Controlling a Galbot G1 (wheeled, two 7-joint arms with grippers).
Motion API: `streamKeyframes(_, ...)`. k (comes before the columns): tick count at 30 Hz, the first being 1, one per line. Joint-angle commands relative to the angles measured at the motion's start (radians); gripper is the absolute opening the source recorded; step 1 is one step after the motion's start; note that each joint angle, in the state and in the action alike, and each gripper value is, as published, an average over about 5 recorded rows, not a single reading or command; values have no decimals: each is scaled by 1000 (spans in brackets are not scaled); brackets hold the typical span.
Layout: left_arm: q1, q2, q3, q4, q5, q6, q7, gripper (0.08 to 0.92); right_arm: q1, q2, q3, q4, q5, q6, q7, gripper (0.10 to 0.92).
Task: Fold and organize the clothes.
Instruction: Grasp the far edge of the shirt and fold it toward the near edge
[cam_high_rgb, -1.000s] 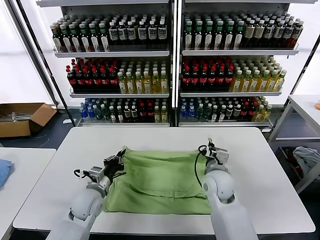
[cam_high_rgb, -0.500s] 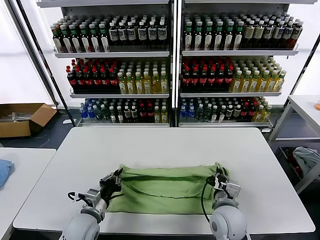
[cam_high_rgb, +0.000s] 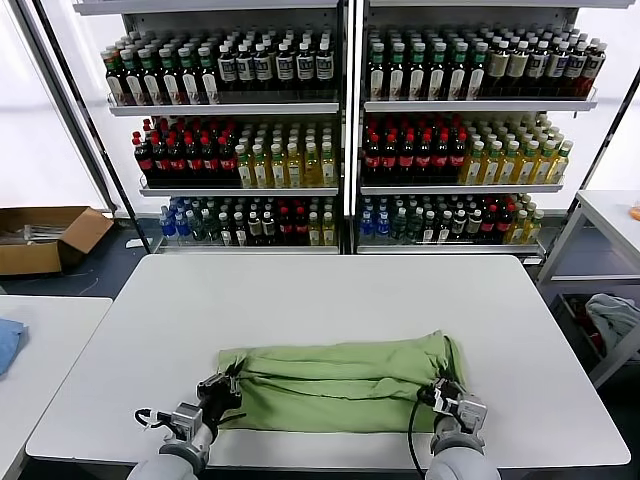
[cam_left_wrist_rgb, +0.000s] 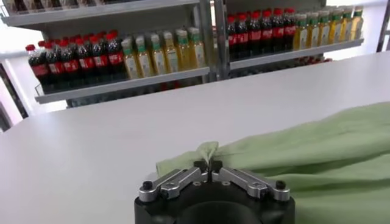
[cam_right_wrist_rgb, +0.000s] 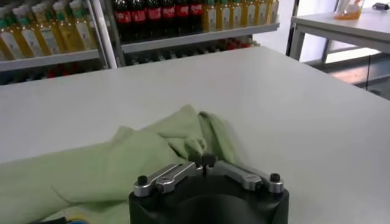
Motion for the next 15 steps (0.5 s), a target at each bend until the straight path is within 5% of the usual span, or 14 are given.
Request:
streamKeyframes(1, 11, -10, 4, -31, 41, -39, -3, 161, -38, 1, -4, -2, -80, 23, -24, 172)
streamKeyframes(15, 36, -68, -46, -132, 53, -3, -59, 568, -80, -32, 35, 230, -21, 112, -52, 579)
